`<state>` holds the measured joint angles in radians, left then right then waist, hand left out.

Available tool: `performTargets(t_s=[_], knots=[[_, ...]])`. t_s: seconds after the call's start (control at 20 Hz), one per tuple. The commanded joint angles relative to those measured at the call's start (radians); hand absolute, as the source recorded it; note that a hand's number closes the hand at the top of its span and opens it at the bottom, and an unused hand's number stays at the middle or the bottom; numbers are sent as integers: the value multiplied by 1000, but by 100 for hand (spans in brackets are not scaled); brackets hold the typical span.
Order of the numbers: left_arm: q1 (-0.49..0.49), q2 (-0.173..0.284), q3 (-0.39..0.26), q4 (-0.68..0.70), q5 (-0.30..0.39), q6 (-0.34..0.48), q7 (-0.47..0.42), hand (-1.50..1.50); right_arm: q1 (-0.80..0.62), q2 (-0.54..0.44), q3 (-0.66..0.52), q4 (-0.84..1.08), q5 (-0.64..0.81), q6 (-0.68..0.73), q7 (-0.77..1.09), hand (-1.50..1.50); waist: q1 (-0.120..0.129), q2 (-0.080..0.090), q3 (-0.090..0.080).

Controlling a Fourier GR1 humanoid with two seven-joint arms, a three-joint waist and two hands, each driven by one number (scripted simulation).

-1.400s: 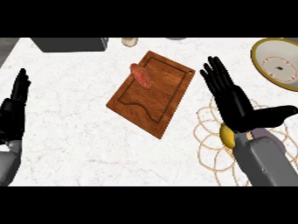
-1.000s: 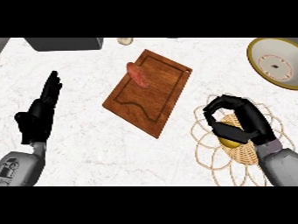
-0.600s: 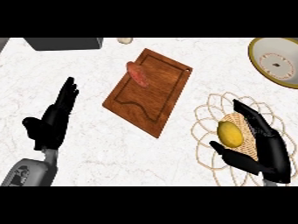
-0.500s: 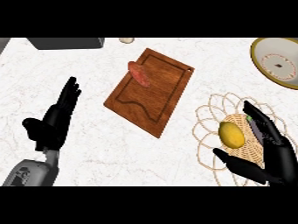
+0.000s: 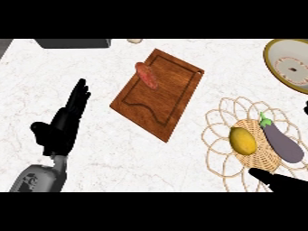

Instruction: Pick the lemon from the placemat and place it in the bowl

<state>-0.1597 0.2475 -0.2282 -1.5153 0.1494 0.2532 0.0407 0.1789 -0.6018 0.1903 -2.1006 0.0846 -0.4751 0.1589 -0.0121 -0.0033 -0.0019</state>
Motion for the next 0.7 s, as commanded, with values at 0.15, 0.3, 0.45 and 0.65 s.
performTargets(t_s=[0.15,0.3,0.45,0.65], knots=[[21,-18,-8,-42,-4,-17,24,0,-41,-104,-25,-76,-5,131,355,-150,14,2,1],[-48,-29,7,5,-30,-1,30,0,-128,-107,4,8,-39,204,439,-150,17,6,1],[38,-42,-16,-28,-44,-10,-6,0,-141,-130,-27,-1,-73,277,511,-150,17,3,1],[-1,-34,41,19,-35,-41,-22,0,-211,-43,36,139,-21,311,504,-150,19,5,2]])
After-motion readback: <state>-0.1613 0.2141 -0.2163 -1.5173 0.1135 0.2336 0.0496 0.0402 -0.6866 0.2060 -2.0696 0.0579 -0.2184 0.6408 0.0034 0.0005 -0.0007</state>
